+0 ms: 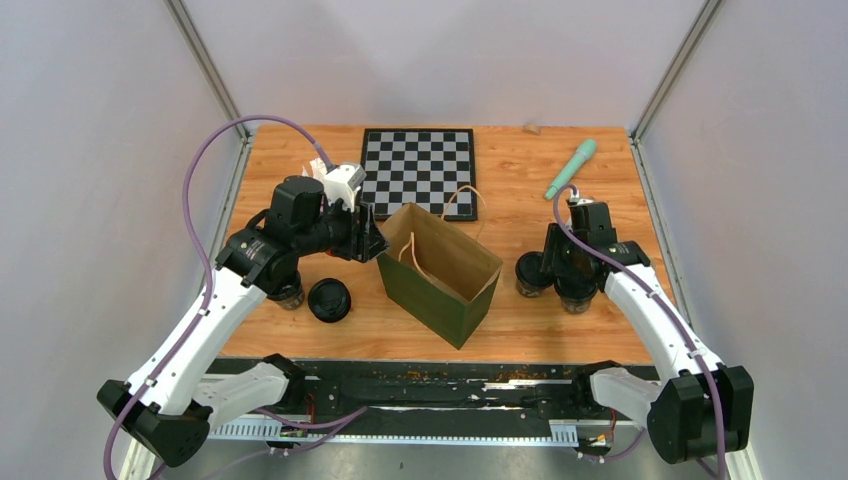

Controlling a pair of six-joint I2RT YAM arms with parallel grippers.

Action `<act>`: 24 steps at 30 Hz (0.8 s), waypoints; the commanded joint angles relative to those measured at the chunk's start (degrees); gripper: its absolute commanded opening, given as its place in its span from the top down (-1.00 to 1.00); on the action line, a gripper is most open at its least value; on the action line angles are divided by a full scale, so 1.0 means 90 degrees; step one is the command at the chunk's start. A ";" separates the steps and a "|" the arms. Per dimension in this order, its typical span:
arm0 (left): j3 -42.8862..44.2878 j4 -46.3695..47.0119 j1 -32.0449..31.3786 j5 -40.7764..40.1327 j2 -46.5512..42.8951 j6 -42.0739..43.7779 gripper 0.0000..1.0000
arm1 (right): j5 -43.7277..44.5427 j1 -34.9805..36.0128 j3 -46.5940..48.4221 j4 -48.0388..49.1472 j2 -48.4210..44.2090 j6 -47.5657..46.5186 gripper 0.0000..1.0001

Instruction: Pack the takeout coffee

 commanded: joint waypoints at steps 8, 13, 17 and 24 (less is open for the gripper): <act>-0.0007 -0.0031 0.0026 -0.0083 -0.0161 0.0141 -0.20 | 0.0408 -0.0427 0.0373 -0.0332 -0.0359 -0.0322 0.08; 0.0002 -0.0043 0.0034 -0.0083 -0.0194 0.0158 -0.20 | 0.0309 -0.0708 0.0149 -0.0379 -0.0521 -0.0290 0.11; -0.0015 -0.0038 0.0023 -0.0093 -0.0204 0.0156 -0.20 | 0.0334 -0.0854 0.0074 -0.0432 -0.0595 -0.0318 0.12; -0.0037 -0.0048 0.0027 -0.0114 -0.0230 0.0155 -0.24 | 0.0373 -0.1029 -0.0005 -0.0464 -0.0662 -0.0267 0.11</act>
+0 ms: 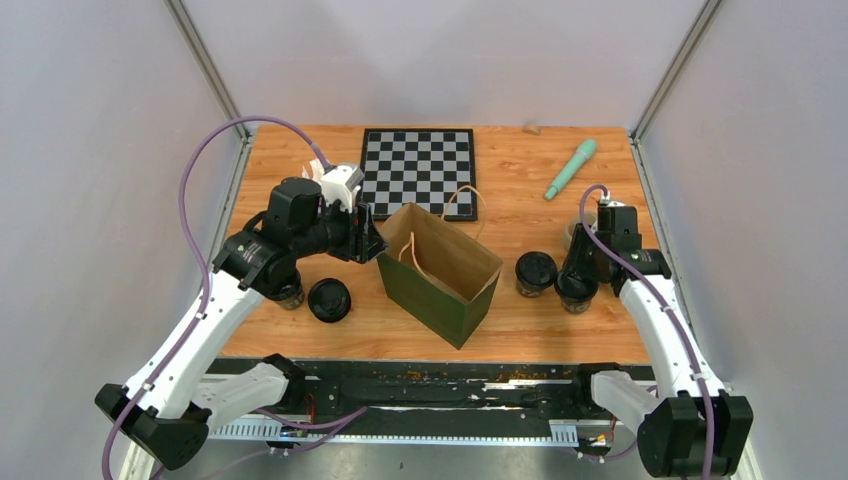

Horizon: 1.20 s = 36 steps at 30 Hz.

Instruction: Pack the takeout coffee

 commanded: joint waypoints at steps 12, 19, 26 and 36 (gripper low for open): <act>0.0028 -0.0070 0.0027 -0.0142 -0.0167 0.0226 -0.35 | 0.0364 -0.0197 0.0008 -0.0163 -0.0309 0.0103 0.09; 0.0027 -0.0097 0.0032 -0.0283 -0.0184 0.0367 -0.64 | 0.0013 -0.0195 0.0766 -0.0226 -0.0426 0.0062 -0.01; 0.0088 -0.0313 0.0025 -0.0549 -0.0221 0.0610 -1.00 | 0.1343 -0.0347 0.1530 -0.0018 0.0437 0.0115 -0.21; -0.0668 -0.0303 0.0024 -0.0594 -0.0750 0.1003 -1.00 | 0.1359 -0.1405 0.1983 0.0298 0.2043 0.0690 -0.28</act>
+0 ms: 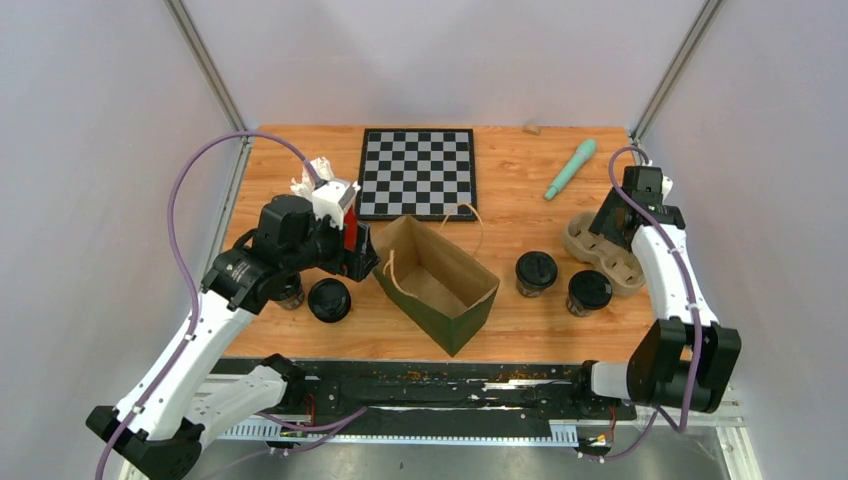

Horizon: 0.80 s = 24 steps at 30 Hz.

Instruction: Pack the takeout coffee

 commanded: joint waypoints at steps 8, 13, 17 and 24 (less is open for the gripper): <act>-0.0497 0.0159 0.0023 0.0263 -0.0636 0.0266 -1.00 | -0.0427 -0.0769 0.0261 0.0635 0.0950 0.1108 -0.29; -0.0498 0.0666 0.0025 0.0775 -0.0710 -0.0210 -1.00 | -0.0588 -0.0772 0.0329 0.0693 0.1262 0.1230 -0.29; -0.0457 0.1063 0.0024 0.1265 -0.0593 -0.0481 -1.00 | -0.0662 -0.0779 0.0504 0.0469 0.1486 0.1344 -0.28; -0.0347 0.1302 0.0031 0.1253 -0.0356 -0.0433 -1.00 | -0.0742 -0.0794 0.0472 0.0392 0.1517 0.1587 -0.24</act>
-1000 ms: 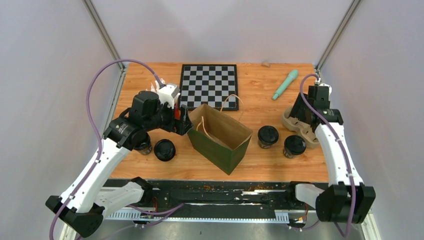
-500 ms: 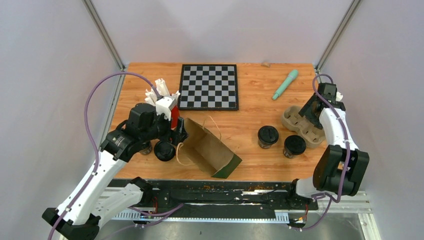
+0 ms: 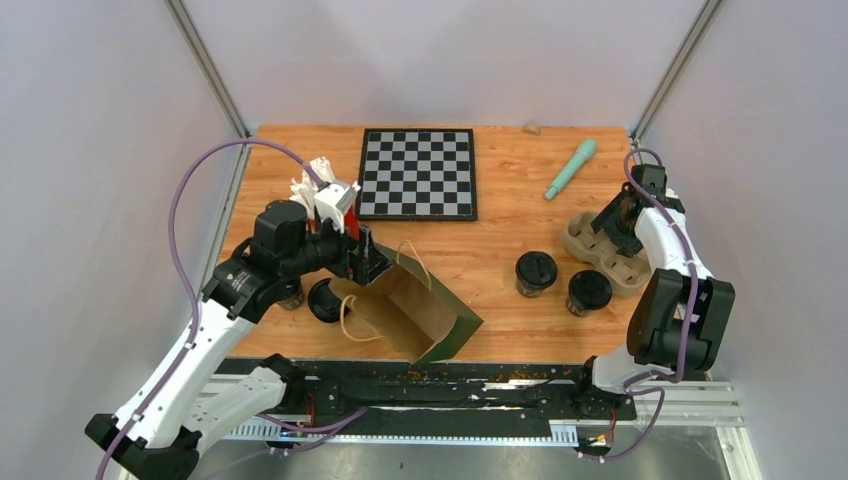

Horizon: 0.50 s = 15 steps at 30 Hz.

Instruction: Pack the takeout coffee

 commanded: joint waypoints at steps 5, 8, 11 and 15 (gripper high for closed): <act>0.0412 0.0354 0.0024 -0.0037 0.0520 -0.0006 -1.00 | -0.0182 -0.0037 0.0163 0.0014 -0.0055 0.0217 -0.19; 0.0552 0.0511 0.0032 0.0093 0.0762 -0.0096 -1.00 | -0.0211 -0.0048 0.0213 -0.0014 -0.0038 0.0265 -0.17; 0.0752 0.0694 0.0025 0.0181 0.1008 -0.0175 -1.00 | -0.0221 -0.0048 0.0321 -0.0081 0.0028 0.0291 -0.16; 0.1047 0.0794 0.0032 0.0219 0.1379 -0.0221 -1.00 | -0.0272 -0.0048 0.0454 -0.0408 0.0191 0.0370 -0.16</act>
